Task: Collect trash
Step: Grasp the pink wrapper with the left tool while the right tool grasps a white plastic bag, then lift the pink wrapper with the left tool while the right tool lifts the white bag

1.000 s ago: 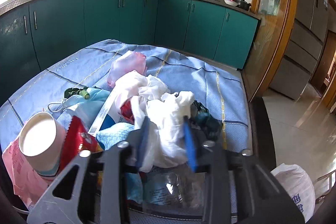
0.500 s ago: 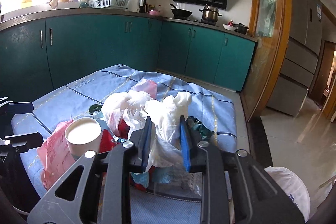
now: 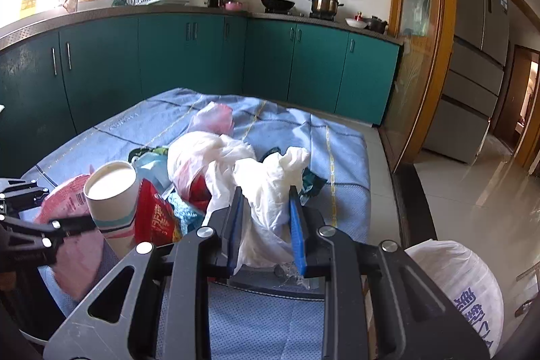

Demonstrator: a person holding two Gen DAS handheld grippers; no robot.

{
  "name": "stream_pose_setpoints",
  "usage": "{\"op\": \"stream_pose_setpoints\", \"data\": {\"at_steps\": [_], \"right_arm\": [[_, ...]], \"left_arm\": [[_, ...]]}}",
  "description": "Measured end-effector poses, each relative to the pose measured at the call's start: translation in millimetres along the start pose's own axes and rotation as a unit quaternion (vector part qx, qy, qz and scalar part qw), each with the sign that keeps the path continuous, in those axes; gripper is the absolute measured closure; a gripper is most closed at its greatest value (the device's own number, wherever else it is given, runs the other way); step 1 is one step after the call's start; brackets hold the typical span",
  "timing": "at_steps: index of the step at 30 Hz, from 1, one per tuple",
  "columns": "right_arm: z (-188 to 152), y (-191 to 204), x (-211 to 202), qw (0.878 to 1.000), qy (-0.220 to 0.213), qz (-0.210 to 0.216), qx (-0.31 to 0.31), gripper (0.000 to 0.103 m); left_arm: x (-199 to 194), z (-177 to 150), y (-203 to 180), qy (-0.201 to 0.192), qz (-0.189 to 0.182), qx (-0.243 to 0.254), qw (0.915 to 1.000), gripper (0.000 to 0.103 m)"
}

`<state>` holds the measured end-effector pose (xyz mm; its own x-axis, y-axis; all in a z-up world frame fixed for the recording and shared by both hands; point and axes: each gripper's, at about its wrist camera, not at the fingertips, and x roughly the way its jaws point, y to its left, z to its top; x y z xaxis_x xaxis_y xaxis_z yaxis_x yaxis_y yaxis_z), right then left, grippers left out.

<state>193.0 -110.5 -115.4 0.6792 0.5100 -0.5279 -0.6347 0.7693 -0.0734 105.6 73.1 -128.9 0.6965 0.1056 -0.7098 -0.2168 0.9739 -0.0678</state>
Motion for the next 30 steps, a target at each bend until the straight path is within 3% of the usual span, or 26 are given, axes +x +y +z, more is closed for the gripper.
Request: {"op": "stream_pose_setpoints", "data": {"at_steps": [1, 4, 7, 10, 17, 20, 22, 25, 27, 28, 30], "right_arm": [[-1, 1, 3, 1.0, 0.006, 0.0, 0.0, 0.076], [-7, 2, 14, 1.0, 0.027, -0.005, -0.001, 0.072], [-8, 1, 18, 0.999, 0.038, -0.011, 0.002, 0.058], [-9, -5, 18, 0.999, 0.04, -0.01, 0.012, 0.055], [-11, -15, 4, 0.999, 0.03, -0.004, 0.026, 0.055], [-13, -20, -5, 0.999, 0.019, -0.007, 0.03, 0.042], [-17, -25, -1, 0.999, 0.032, -0.012, 0.041, 0.041], [-22, -28, 7, 0.997, 0.048, -0.005, 0.052, 0.042], [-21, -28, 9, 0.997, 0.05, 0.003, 0.054, 0.057], [-21, -27, 8, 0.997, 0.05, 0.02, 0.056, 0.074], [-18, -24, 4, 0.997, 0.042, 0.037, 0.054, 0.077]], "left_arm": [[-1, 1, 2, -0.001, -0.004, 0.0, 1.0, 0.08], [-1, 2, 6, -0.001, -0.005, -0.002, 1.0, 0.081], [-3, 2, 9, -0.003, -0.006, -0.006, 1.0, 0.081], [-2, 2, 10, -0.001, 0.0, -0.005, 1.0, 0.08], [1, 1, 11, 0.003, 0.004, -0.007, 1.0, 0.063], [1, 1, 11, 0.0, 0.007, -0.006, 1.0, 0.058], [3, 0, 10, 0.004, 0.009, -0.003, 0.9999, 0.058], [4, -1, 9, 0.004, 0.012, -0.001, 0.9999, 0.058], [6, -1, 8, 0.004, 0.013, 0.002, 0.9999, 0.062], [6, -1, 8, 0.004, 0.017, 0.004, 0.9998, 0.072], [7, -1, 10, 0.006, 0.019, 0.006, 0.9998, 0.076]]}}
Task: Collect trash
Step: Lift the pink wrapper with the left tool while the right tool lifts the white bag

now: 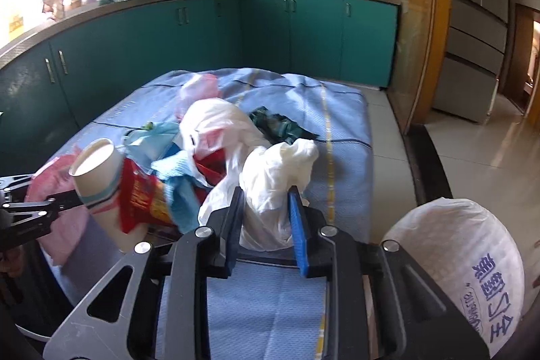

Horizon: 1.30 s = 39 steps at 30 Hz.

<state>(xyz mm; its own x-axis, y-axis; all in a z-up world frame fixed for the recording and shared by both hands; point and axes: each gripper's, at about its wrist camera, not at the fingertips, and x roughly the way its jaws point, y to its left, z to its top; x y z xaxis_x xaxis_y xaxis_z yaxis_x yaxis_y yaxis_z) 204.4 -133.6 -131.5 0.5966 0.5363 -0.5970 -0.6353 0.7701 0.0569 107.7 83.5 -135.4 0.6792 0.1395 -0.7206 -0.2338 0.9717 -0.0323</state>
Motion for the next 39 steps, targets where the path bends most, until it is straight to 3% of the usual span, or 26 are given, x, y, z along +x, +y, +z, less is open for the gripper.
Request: {"op": "stream_pose_setpoints", "data": {"at_steps": [7, 9, 12, 14, 16, 17, 19, 24, 29, 30, 32, 35, 39], "right_arm": [[3, 22, -22, 0.996, -0.072, 0.05, -0.019, 0.079], [4, 29, -17, 0.996, -0.07, 0.056, -0.024, 0.079], [4, 42, 2, 0.998, -0.033, 0.045, -0.041, 0.077], [2, 47, 12, 0.998, -0.012, 0.036, -0.053, 0.058], [2, 48, 7, 0.998, -0.022, 0.037, -0.055, 0.041], [2, 47, 3, 0.997, -0.029, 0.039, -0.054, 0.035], [3, 41, -5, 0.997, -0.042, 0.043, -0.044, 0.033], [7, 20, -8, 0.999, -0.046, 0.022, -0.015, 0.033], [4, -2, -5, 0.999, -0.028, 0.015, 0.029, 0.033], [3, -6, -1, 0.999, -0.018, 0.013, 0.035, 0.034], [-1, -8, 5, 0.999, 0.003, 0.005, 0.038, 0.048], [-5, -8, 11, 0.999, 0.026, 0.008, 0.035, 0.05], [-10, -1, 1, 0.999, 0.018, 0.027, 0.022, 0.05]], "left_arm": [[-11, 4, 8, -0.029, 0.003, -0.018, 0.9994, 0.081], [-16, 6, 8, -0.039, 0.001, -0.017, 0.9991, 0.081], [-17, 6, 6, -0.042, 0.001, -0.015, 0.999, 0.081], [-16, 5, 5, -0.038, -0.003, -0.013, 0.9992, 0.081], [-15, 3, 5, -0.036, -0.004, -0.014, 0.9993, 0.078], [-14, 3, 5, -0.034, -0.004, -0.014, 0.9993, 0.077], [-13, 3, 6, -0.033, 0.0, -0.015, 0.9993, 0.068], [-11, 2, 10, -0.031, 0.003, -0.017, 0.9994, 0.06], [-9, 2, 12, -0.027, 0.004, -0.02, 0.9994, 0.06], [-9, 2, 12, -0.027, 0.004, -0.02, 0.9994, 0.06], [-9, 2, 12, -0.028, 0.005, -0.019, 0.9994, 0.06], [-8, 1, 12, -0.025, 0.008, -0.017, 0.9995, 0.06], [-7, -1, 14, -0.021, 0.009, -0.02, 0.9995, 0.054]]}}
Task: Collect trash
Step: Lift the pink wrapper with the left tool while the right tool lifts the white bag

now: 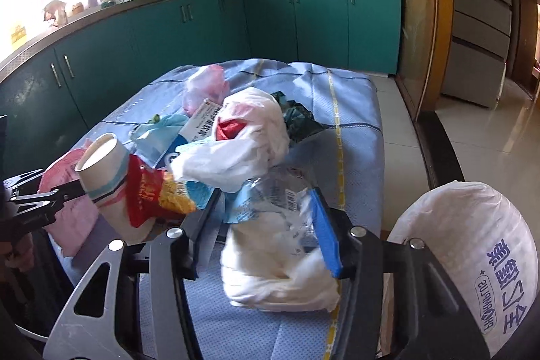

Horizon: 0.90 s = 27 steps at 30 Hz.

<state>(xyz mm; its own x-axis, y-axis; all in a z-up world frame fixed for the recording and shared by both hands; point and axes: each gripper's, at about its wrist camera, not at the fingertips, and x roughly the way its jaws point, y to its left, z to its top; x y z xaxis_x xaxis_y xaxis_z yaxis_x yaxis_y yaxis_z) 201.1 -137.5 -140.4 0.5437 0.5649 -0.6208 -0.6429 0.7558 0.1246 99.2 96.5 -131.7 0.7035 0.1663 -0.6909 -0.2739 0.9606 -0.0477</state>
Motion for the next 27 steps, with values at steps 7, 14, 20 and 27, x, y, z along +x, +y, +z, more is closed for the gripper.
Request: {"op": "stream_pose_setpoints", "data": {"at_steps": [7, 14, 20, 27], "right_arm": [[-20, 3, 10, 0.998, 0.042, -0.047, -0.017, 0.04], [-28, 11, 13, 0.996, 0.054, -0.062, -0.043, 0.058], [-27, 12, 3, 0.997, 0.036, -0.045, -0.049, 0.063], [-20, 4, -39, 0.998, -0.048, -0.014, -0.029, 0.063]], "left_arm": [[1, -3, 0, 0.004, 0.004, 0.0, 1.0, 0.045], [2, -7, -13, 0.01, 0.006, 0.022, 0.9997, 0.039], [1, -10, -20, 0.012, 0.007, 0.042, 0.999, 0.07], [-26, -5, -16, -0.023, 0.0, 0.03, 0.9993, 0.082]]}}
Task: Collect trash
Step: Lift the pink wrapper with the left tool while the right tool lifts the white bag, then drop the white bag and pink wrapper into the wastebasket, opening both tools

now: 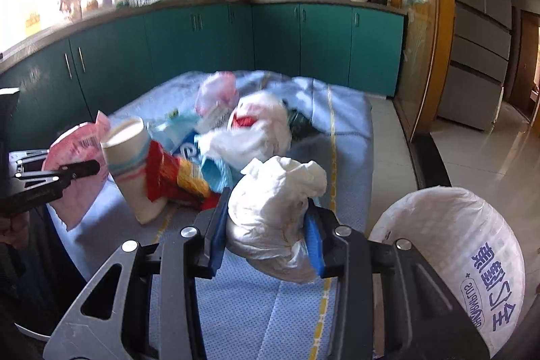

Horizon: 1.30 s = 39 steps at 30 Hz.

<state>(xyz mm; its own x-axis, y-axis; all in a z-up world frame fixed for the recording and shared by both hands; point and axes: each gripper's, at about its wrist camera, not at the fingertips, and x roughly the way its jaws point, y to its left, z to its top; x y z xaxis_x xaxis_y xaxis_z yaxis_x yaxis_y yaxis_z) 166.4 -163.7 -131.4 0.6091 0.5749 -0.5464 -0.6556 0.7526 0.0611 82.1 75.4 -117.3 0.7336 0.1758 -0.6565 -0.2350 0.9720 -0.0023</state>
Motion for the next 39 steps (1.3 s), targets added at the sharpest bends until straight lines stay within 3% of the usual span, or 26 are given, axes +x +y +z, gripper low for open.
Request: {"op": "stream_pose_setpoints", "data": {"at_steps": [5, 7, 11, 15, 19, 24, 27, 28, 30, 31, 33, 37, 39], "right_arm": [[0, -40, -39, 0.995, -0.055, -0.071, 0.052, 0.063], [-7, -64, -54, 0.989, -0.063, -0.105, 0.085, 0.063], [-26, -98, -81, 0.975, -0.067, -0.173, 0.124, 0.062], [-50, -122, -90, 0.962, -0.04, -0.221, 0.156, 0.062], [-72, -146, -87, 0.948, 0.001, -0.255, 0.193, 0.062], [-86, -166, -91, 0.931, 0.013, -0.271, 0.244, 0.062], [-87, -169, -89, 0.93, 0.016, -0.269, 0.25, 0.062], [-88, -169, -89, 0.931, 0.018, -0.268, 0.249, 0.062], [-86, -171, -86, 0.929, 0.021, -0.273, 0.248, 0.059], [-86, -171, -87, 0.929, 0.022, -0.275, 0.248, 0.056], [-83, -176, -87, 0.929, 0.018, -0.27, 0.253, 0.053], [-78, -175, -88, 0.928, 0.009, -0.274, 0.251, 0.025], [-74, -169, -86, 0.933, 0.003, -0.267, 0.243, 0.023]], "left_arm": [[-51, 21, 1, -0.065, -0.031, -0.015, 0.9973, 0.082], [-73, 36, -12, -0.099, -0.052, -0.004, 0.9937, 0.082], [-82, 61, -54, -0.127, -0.113, 0.029, 0.985, 0.082], [-62, 78, -114, -0.125, -0.181, 0.059, 0.9738, 0.082], [-19, 84, -184, -0.08, -0.263, 0.082, 0.9579, 0.08], [30, 80, -257, -0.047, -0.302, 0.123, 0.9441, 0.077], [57, 78, -286, -0.026, -0.32, 0.134, 0.9376, 0.065], [64, 77, -293, -0.022, -0.323, 0.137, 0.9362, 0.053], [77, 78, -302, -0.02, -0.318, 0.14, 0.9374, 0.037], [80, 78, -302, -0.023, -0.313, 0.138, 0.9394, 0.033], [77, 79, -295, -0.026, -0.304, 0.133, 0.943, 0.03], [49, 84, -263, -0.064, -0.266, 0.112, 0.9554, 0.022], [34, 85, -243, -0.088, -0.237, 0.099, 0.9624, 0.021]]}}
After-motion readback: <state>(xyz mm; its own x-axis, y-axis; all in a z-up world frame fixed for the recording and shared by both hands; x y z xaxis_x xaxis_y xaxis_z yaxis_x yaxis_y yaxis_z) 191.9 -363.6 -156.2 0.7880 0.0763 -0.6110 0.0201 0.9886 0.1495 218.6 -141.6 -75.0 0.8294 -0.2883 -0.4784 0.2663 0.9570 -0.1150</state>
